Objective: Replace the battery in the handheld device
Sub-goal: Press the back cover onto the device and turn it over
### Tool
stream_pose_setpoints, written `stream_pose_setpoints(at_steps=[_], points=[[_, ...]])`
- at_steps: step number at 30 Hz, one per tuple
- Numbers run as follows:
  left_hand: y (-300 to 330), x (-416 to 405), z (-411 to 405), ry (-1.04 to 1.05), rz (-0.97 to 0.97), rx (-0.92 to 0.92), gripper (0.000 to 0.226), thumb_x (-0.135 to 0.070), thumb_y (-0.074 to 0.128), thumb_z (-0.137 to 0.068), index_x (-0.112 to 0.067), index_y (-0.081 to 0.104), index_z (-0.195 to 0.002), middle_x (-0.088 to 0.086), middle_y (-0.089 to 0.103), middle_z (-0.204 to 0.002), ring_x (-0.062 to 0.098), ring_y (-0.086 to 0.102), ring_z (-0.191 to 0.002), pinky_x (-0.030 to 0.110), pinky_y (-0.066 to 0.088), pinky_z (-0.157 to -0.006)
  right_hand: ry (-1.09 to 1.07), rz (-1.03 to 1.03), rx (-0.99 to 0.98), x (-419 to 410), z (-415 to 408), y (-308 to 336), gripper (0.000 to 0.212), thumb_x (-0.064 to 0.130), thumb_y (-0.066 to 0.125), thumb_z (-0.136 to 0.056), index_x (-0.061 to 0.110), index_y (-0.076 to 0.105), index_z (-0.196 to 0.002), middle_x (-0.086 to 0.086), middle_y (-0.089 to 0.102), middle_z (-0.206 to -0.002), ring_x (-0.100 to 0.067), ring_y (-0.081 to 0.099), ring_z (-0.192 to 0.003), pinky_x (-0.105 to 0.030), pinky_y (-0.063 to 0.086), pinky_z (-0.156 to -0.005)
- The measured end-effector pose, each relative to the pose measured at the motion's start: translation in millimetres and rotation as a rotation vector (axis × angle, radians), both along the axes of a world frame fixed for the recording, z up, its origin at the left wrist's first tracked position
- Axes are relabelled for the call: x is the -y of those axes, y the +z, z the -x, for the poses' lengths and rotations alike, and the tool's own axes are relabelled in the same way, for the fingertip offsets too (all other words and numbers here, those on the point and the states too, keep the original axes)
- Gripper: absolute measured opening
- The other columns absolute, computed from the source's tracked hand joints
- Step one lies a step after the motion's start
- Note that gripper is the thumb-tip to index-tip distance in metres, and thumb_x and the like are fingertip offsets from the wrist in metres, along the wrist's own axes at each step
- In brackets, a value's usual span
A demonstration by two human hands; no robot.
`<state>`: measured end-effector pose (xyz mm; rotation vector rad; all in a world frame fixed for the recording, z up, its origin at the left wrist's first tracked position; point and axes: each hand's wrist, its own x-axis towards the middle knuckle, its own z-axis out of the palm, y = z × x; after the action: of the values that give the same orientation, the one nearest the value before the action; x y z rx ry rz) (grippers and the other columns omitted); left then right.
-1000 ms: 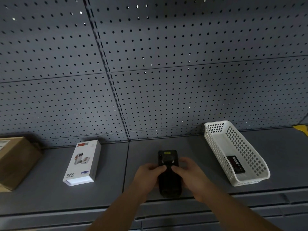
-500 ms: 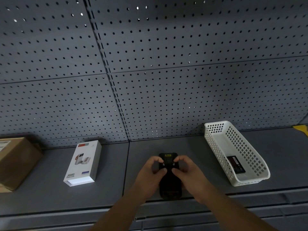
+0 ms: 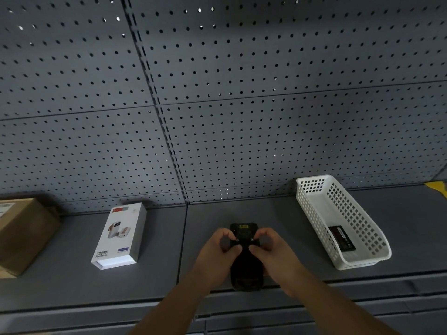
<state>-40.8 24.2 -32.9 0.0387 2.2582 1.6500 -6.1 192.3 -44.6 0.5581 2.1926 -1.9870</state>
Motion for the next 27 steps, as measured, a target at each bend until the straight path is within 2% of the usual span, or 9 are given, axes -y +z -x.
stream_pose_setpoints(at_steps=[5, 8, 10, 13, 15, 17, 21, 24, 27], points=[[-2, 1, 1, 0.027, 0.002, 0.036, 0.014, -0.013, 0.071, -0.093, -0.021, 0.061, -0.098, 0.016, 0.074, -0.099, 0.032, 0.074, -0.095, 0.050, 0.065, -0.080, -0.025, 0.022, 0.008, 4, -2, 7, 0.034, 0.012, 0.072, -0.094, 0.041, 0.061, -0.080, -0.033, 0.071, -0.098, -0.032, 0.068, -0.077, -0.047, 0.058, -0.067], [-2, 1, 1, 0.040, 0.015, 0.038, 0.014, -0.014, 0.071, -0.093, -0.021, 0.061, -0.098, 0.012, 0.073, -0.098, 0.028, 0.074, -0.093, 0.044, 0.065, -0.077, -0.029, 0.030, 0.013, 4, -3, 8, 0.034, 0.012, 0.072, -0.094, 0.041, 0.062, -0.080, -0.033, 0.071, -0.104, -0.039, 0.072, -0.079, -0.051, 0.060, -0.066], [-1, 0, 1, 0.062, 0.022, 0.047, 0.017, -0.019, 0.072, -0.092, -0.022, 0.058, -0.100, 0.010, 0.072, -0.099, 0.026, 0.074, -0.092, 0.039, 0.064, -0.074, -0.039, 0.038, 0.012, 4, -2, 8, 0.032, 0.014, 0.072, -0.095, 0.042, 0.062, -0.084, -0.030, 0.073, -0.102, -0.033, 0.073, -0.079, -0.046, 0.060, -0.066], [-1, -2, -2, 0.128, 0.013, 0.125, 0.035, -0.031, 0.075, -0.089, -0.025, 0.052, -0.114, 0.007, 0.068, -0.110, 0.024, 0.072, -0.099, 0.044, 0.063, -0.087, -0.055, 0.076, 0.010, 3, 0, 9, 0.034, 0.017, 0.077, -0.092, 0.042, 0.059, -0.109, -0.013, 0.078, -0.103, -0.029, 0.079, -0.090, -0.048, 0.067, -0.074], [0, -5, -4, 0.157, -0.037, 0.188, 0.047, -0.036, 0.077, -0.086, -0.020, 0.051, -0.123, 0.006, 0.068, -0.118, 0.022, 0.070, -0.105, 0.047, 0.060, -0.095, -0.070, 0.060, 0.011, 3, 1, 10, 0.034, 0.022, 0.076, -0.093, 0.029, 0.061, -0.123, -0.005, 0.079, -0.108, -0.023, 0.079, -0.096, -0.049, 0.067, -0.083], [2, -10, -5, 0.147, -0.093, 0.238, 0.054, -0.040, 0.079, -0.084, -0.019, 0.051, -0.125, 0.005, 0.068, -0.121, 0.021, 0.070, -0.108, 0.046, 0.058, -0.098, -0.088, 0.080, 0.017, 5, 4, 11, 0.025, 0.027, 0.068, -0.099, 0.020, 0.070, -0.123, -0.004, 0.081, -0.109, -0.021, 0.079, -0.099, -0.047, 0.067, -0.086], [4, -18, -5, 0.128, -0.186, 0.299, 0.073, -0.053, 0.087, -0.068, -0.017, 0.062, -0.127, 0.005, 0.075, -0.118, 0.021, 0.075, -0.105, 0.047, 0.059, -0.097, -0.063, 0.210, 0.036, 4, 6, 18, 0.028, 0.022, 0.049, -0.109, 0.021, 0.077, -0.112, -0.007, 0.084, -0.100, -0.022, 0.082, -0.089, -0.032, 0.065, -0.069], [4, -21, -5, 0.143, -0.227, 0.294, 0.042, -0.034, 0.076, -0.085, -0.013, 0.069, -0.120, 0.008, 0.079, -0.109, 0.023, 0.076, -0.100, 0.042, 0.060, -0.093, 0.036, 0.157, 0.025, 2, 6, 20, 0.029, 0.016, 0.051, -0.108, 0.024, 0.079, -0.103, -0.001, 0.084, -0.087, -0.017, 0.080, -0.079, -0.031, 0.064, -0.069], [6, -22, -8, 0.224, -0.299, 0.378, 0.026, -0.030, 0.065, -0.096, -0.013, 0.070, -0.116, 0.016, 0.079, -0.104, 0.033, 0.074, -0.098, 0.044, 0.059, -0.084, 0.041, 0.052, 0.055, 1, 9, 13, 0.022, 0.020, 0.058, -0.103, 0.026, 0.079, -0.101, -0.002, 0.083, -0.092, -0.023, 0.080, -0.089, -0.046, 0.067, -0.086]])
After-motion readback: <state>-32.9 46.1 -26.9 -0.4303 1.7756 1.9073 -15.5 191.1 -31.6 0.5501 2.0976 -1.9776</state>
